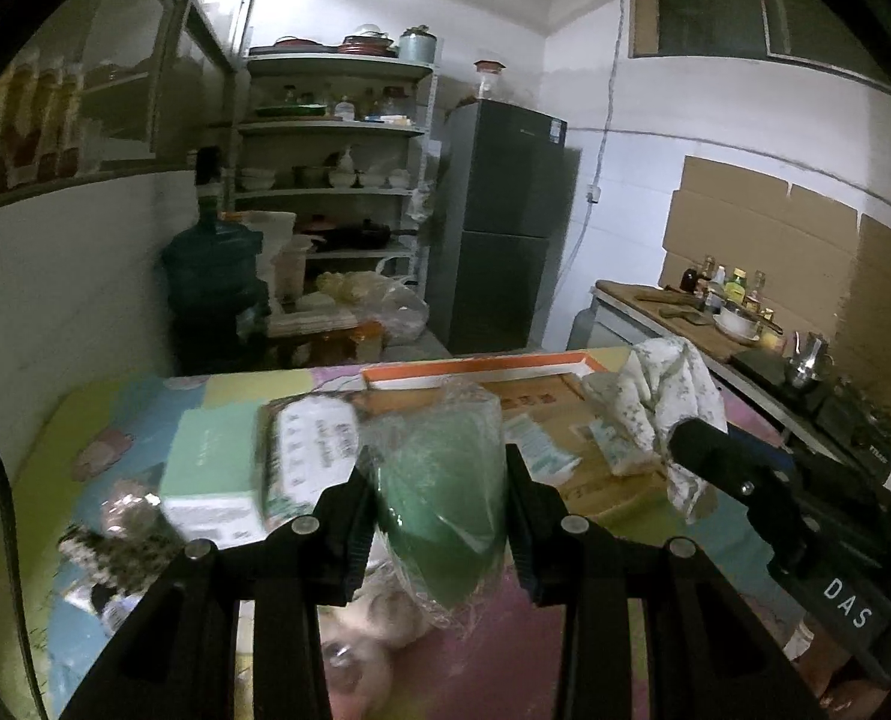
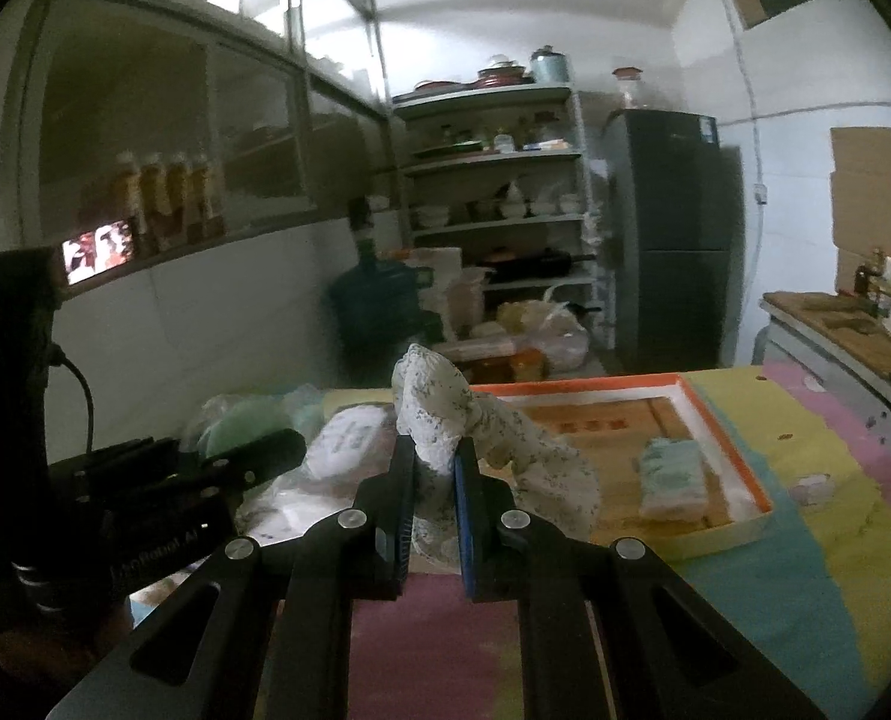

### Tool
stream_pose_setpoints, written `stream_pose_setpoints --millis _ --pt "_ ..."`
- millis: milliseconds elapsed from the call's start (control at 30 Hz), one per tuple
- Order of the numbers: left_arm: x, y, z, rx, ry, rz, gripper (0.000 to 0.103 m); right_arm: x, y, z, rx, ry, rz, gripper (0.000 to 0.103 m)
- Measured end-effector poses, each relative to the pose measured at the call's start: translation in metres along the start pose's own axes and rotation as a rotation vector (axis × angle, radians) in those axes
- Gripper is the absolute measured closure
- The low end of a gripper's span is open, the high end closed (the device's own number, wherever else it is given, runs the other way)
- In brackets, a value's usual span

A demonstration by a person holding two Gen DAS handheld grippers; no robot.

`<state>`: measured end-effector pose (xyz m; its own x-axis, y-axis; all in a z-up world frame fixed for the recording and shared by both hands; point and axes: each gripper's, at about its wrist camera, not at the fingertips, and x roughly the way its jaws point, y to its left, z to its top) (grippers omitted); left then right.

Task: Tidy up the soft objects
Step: 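Carry the plastic bag and floral cloth toward the cardboard tray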

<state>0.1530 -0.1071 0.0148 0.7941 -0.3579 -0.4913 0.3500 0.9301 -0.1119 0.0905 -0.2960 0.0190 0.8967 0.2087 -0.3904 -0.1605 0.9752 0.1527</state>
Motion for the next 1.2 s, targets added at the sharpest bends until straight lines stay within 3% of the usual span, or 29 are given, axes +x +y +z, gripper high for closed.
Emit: stream_pose_setpoints --millis 400,900,1200 --pt "0.053 -0.038 0.011 0.015 0.042 -0.031 0.064 0.008 -0.061 0.010 0.039 -0.013 -0.062 0.091" --pt "0.120 -0.045 0.011 -0.010 0.125 0.016 0.064 0.049 -0.108 0.018 0.037 0.019 -0.104 0.091" --pt "0.153 -0.039 -0.001 -0.029 0.208 0.049 0.064 0.093 -0.124 0.008 0.043 0.109 -0.119 0.091"
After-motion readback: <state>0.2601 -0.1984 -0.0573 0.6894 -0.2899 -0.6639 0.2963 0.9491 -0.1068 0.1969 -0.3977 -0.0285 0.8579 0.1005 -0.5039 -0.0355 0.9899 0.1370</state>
